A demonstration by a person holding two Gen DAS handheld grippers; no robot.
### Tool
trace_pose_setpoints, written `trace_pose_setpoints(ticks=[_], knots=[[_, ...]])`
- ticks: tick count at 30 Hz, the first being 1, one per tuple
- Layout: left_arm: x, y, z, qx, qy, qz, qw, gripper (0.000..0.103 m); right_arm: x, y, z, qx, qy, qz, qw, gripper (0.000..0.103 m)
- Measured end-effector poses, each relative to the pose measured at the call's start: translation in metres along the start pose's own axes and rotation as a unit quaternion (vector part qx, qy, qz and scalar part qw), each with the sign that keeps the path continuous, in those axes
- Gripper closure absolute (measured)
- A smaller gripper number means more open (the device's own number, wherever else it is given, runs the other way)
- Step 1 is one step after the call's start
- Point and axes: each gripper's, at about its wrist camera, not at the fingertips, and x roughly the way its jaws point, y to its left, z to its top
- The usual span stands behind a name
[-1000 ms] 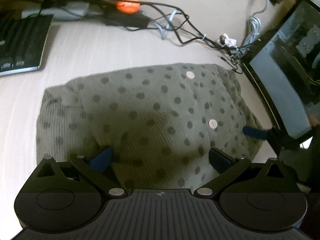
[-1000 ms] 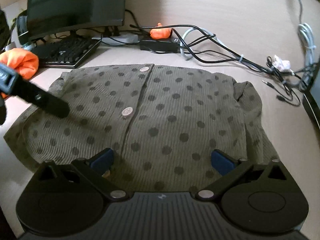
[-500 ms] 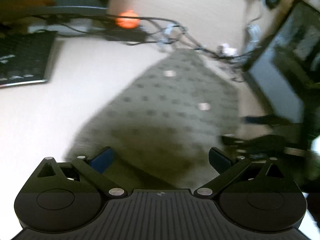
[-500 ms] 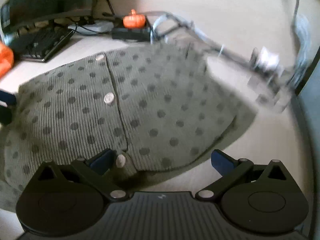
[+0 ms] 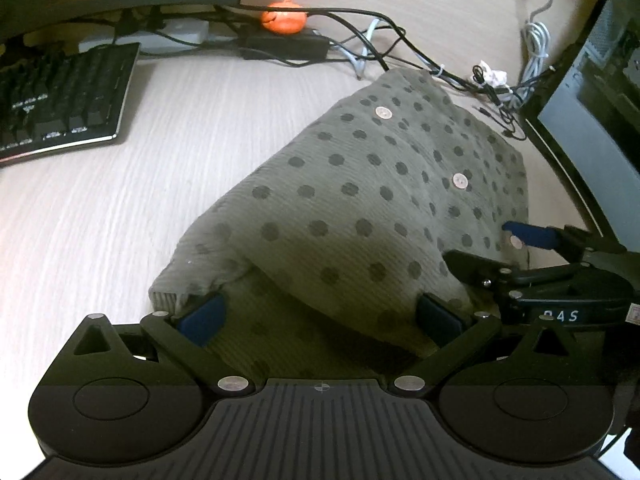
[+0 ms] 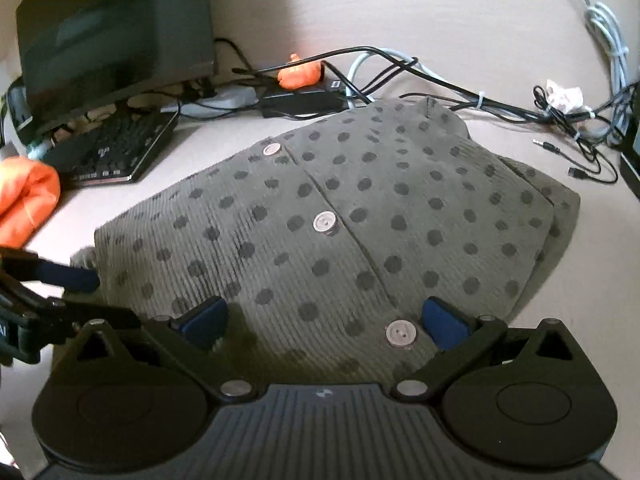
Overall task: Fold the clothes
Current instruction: 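Press the folded polka-dot dress flat with both open grippers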
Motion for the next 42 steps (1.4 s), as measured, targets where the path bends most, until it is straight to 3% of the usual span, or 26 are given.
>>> trace_pose_setpoints(ticks=[7,24,36,42], knots=[[0.000,0.000,-0.001,0.007,-0.002,-0.001,1.0000,0.000,0.000,0.004,-0.010,-0.006,-0.027,-0.015,1.000,0.000],[0.000,0.000,-0.002,0.014,-0.002,-0.003,0.9999,0.000,-0.001,0.004,-0.011,-0.004,-0.029,-0.017,0.999,0.000],[-0.011,0.026,0.007,-0.008,0.001,-0.004,1.0000,0.000,-0.008,0.012,-0.017,-0.013,-0.018,-0.019,1.000,0.000],[-0.044,0.042,0.026,-0.056,-0.043,-0.060,0.9957,0.000,-0.011,0.020,-0.018,0.002,-0.009,-0.028,1.000,0.000]])
